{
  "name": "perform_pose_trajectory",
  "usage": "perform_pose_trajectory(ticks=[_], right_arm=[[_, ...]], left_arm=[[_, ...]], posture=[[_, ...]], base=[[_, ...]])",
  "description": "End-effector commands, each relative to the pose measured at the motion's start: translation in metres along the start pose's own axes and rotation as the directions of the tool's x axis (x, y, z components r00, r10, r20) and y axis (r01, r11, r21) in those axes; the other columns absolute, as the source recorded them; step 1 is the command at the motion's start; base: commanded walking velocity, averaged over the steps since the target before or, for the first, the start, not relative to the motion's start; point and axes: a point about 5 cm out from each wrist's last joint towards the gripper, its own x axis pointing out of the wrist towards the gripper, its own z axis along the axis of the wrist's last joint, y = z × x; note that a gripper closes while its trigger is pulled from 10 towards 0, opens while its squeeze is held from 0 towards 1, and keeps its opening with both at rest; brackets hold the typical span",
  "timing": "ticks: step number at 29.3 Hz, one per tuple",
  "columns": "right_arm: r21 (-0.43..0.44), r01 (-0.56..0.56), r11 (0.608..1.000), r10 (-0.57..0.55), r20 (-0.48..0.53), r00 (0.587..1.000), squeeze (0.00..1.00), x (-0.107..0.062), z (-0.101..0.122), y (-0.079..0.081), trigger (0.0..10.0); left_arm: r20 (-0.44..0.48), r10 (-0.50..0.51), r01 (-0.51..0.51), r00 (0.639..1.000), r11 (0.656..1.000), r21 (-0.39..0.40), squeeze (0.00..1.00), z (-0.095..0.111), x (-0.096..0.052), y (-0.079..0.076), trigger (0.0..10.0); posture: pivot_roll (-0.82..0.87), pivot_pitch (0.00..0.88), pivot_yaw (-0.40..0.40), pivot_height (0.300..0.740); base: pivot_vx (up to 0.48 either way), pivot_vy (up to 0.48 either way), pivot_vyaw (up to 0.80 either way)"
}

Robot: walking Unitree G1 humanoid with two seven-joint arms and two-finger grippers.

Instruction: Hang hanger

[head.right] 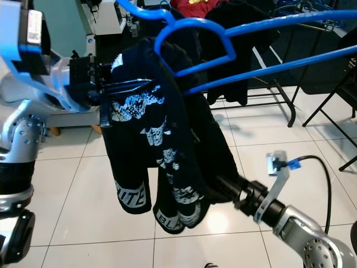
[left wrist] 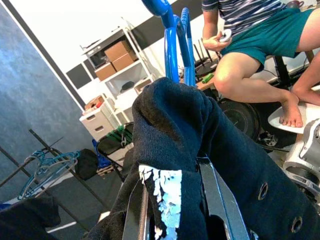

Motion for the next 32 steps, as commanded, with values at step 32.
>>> perform_pose_trajectory(ticks=[32], right_arm=[[-0.152,0.016,0.988,0.074,0.566,0.821,0.0,-0.089,0.102,0.003,0.0]], left_arm=[[-0.397,0.023,0.007,0.918,0.997,0.073,0.0,-0.045,-0.066,-0.004,10.0]], posture=[[-0.07,0.161,0.061,0.74]], base=[[0.0,0.0,0.0]])
